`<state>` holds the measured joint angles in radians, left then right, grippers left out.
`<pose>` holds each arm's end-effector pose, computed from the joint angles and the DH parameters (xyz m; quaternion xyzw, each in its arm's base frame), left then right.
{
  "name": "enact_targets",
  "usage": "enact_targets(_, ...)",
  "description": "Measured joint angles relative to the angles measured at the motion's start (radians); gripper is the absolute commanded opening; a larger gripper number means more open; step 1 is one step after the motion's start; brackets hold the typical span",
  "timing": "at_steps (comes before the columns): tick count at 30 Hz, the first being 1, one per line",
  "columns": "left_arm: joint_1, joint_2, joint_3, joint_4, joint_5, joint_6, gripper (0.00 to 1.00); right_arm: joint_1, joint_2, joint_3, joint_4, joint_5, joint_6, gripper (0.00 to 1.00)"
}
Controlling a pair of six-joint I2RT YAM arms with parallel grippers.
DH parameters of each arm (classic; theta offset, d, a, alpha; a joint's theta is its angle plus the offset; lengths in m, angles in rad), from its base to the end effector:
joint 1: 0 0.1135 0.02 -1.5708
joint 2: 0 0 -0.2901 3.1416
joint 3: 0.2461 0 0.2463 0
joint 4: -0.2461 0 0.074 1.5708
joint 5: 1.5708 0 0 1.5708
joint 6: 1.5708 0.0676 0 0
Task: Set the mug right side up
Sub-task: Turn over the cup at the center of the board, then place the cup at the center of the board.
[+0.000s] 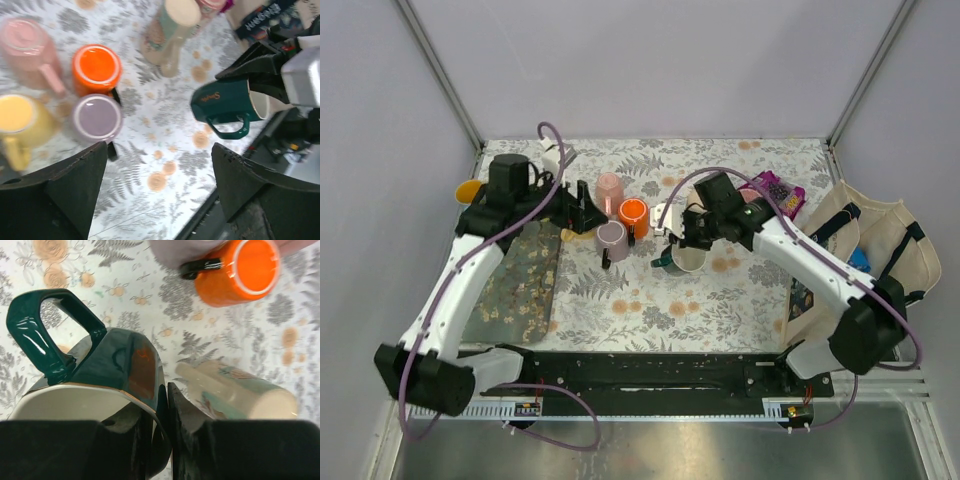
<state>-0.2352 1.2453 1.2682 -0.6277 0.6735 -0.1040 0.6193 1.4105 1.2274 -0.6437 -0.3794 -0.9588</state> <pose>0.2518 -0.1037 0.3817 0.2079 0.8240 -0.3624 0.3827 0.2396 0.2016 0.3147 -0.6976 0.5959 0.1128 0.3815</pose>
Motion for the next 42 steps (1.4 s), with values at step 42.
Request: enact_targets(42,0.071,-0.203,-0.161,0.056,-0.127,0.179,0.88,0.081,0.462,0.228,-0.184,0.057,0.005,0.18)
